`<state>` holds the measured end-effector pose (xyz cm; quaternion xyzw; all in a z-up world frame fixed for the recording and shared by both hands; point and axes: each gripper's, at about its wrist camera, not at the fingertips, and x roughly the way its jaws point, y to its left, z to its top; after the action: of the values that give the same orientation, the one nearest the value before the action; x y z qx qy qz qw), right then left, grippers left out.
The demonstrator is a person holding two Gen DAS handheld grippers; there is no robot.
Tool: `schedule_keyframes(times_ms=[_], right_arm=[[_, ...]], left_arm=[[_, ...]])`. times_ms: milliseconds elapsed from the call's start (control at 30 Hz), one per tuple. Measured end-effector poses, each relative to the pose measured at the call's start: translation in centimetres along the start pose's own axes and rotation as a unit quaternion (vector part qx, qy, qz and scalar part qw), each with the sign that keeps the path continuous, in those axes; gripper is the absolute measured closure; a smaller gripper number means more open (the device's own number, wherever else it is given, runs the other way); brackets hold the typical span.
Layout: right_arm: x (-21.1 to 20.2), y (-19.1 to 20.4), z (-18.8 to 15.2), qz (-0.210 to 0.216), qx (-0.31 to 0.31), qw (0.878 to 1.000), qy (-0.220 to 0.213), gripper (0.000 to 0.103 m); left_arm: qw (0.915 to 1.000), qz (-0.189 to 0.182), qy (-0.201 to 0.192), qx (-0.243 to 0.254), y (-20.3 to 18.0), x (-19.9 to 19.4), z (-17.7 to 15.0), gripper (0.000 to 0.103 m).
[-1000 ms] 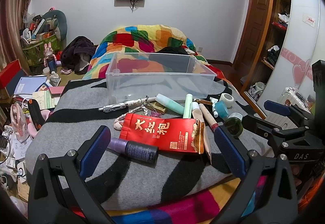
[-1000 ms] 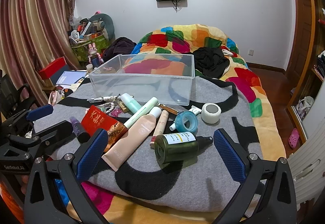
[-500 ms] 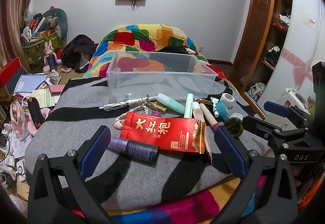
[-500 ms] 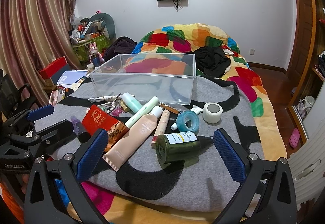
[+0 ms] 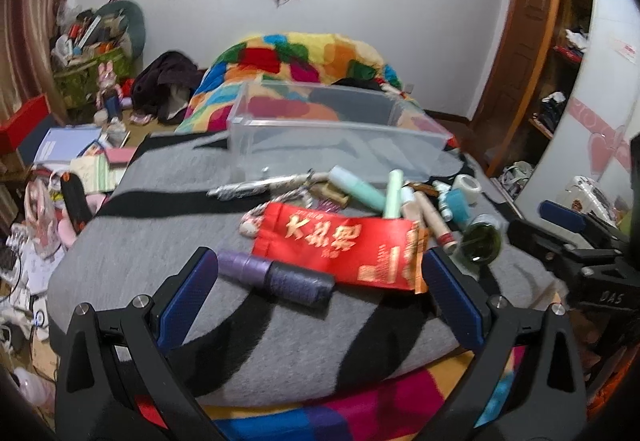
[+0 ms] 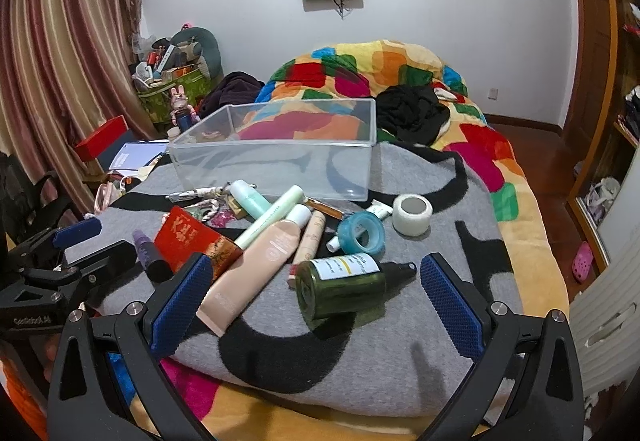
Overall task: Organize objects
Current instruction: 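Approach the green pump bottle with the right tool and the purple spray bottle with the left tool, then grasp the green pump bottle with the right tool while the left tool grasps the purple spray bottle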
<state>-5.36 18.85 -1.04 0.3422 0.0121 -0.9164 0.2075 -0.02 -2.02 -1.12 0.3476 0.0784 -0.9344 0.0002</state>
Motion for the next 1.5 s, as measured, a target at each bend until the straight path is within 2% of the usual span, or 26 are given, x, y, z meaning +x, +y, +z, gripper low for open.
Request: schedule_keyframes(times_ms=[267, 433, 500, 567, 633, 700, 800, 1000, 1100, 1267, 1333, 1467, 1500], right_arm=[[1.5, -2.1, -0.8, -0.004, 0.031, 0.999, 0.023, 0.0], [2.8, -3.1, -0.5, 0.021, 0.072, 0.997, 0.038, 0.0], [3.2, -3.3, 0.0, 0.029, 0.09, 0.995, 0.035, 0.0], [3.8, -3.3, 0.4, 0.022, 0.093, 0.995, 0.036, 0.001], [4.2, -3.1, 0.5, 0.014, 0.086, 0.995, 0.039, 0.005], [4.9, -3.1, 0.2, 0.008, 0.08, 0.996, 0.05, 0.014], [5.4, -3.7, -0.5, 0.018, 0.085, 0.994, 0.067, 0.026], [4.4, -4.7, -1.8, 0.013, 0.072, 0.995, 0.075, 0.034], [3.8, -5.0, -2.3, 0.006, 0.062, 0.995, 0.079, 0.034], [3.0, -4.6, -1.9, 0.03, 0.064, 0.994, 0.079, 0.029], [3.0, -4.5, -1.2, 0.02, 0.071, 0.995, 0.064, 0.024], [4.2, -4.5, 0.1, -0.012, 0.078, 0.995, 0.057, 0.024], [4.8, -4.7, 0.2, -0.018, 0.081, 0.995, 0.061, 0.024]], left_arm=[[0.9981, 0.024, 0.037, -0.042, 2.2, 2.5, -1.2, 0.0], [0.9967, 0.028, 0.044, -0.063, 2.5, 3.8, -0.8, 0.002], [0.9962, 0.029, 0.049, -0.066, 2.5, 4.3, -0.7, 0.017], [0.9955, 0.029, 0.062, -0.065, 2.5, 4.9, -0.8, 0.025], [0.996, 0.034, 0.057, -0.061, 2.6, 4.8, -1.2, 0.028], [0.9965, 0.036, 0.055, -0.052, 2.5, 4.5, -1.5, 0.033], [0.997, 0.041, 0.052, -0.039, 2.7, 4.0, -2.0, 0.037], [0.9973, 0.051, 0.05, -0.019, 3.5, 2.5, -3.0, 0.038], [0.9974, 0.044, 0.052, -0.024, 3.9, 1.9, -2.9, 0.038], [0.9971, 0.033, 0.056, -0.039, 3.7, 2.4, -2.0, 0.037], [0.9965, 0.036, 0.06, -0.046, 3.6, 3.1, -1.6, 0.037], [0.9949, 0.059, 0.06, -0.055, 3.7, 4.4, -1.3, 0.037], [0.9949, 0.065, 0.057, -0.053, 3.7, 4.5, -1.3, 0.041]])
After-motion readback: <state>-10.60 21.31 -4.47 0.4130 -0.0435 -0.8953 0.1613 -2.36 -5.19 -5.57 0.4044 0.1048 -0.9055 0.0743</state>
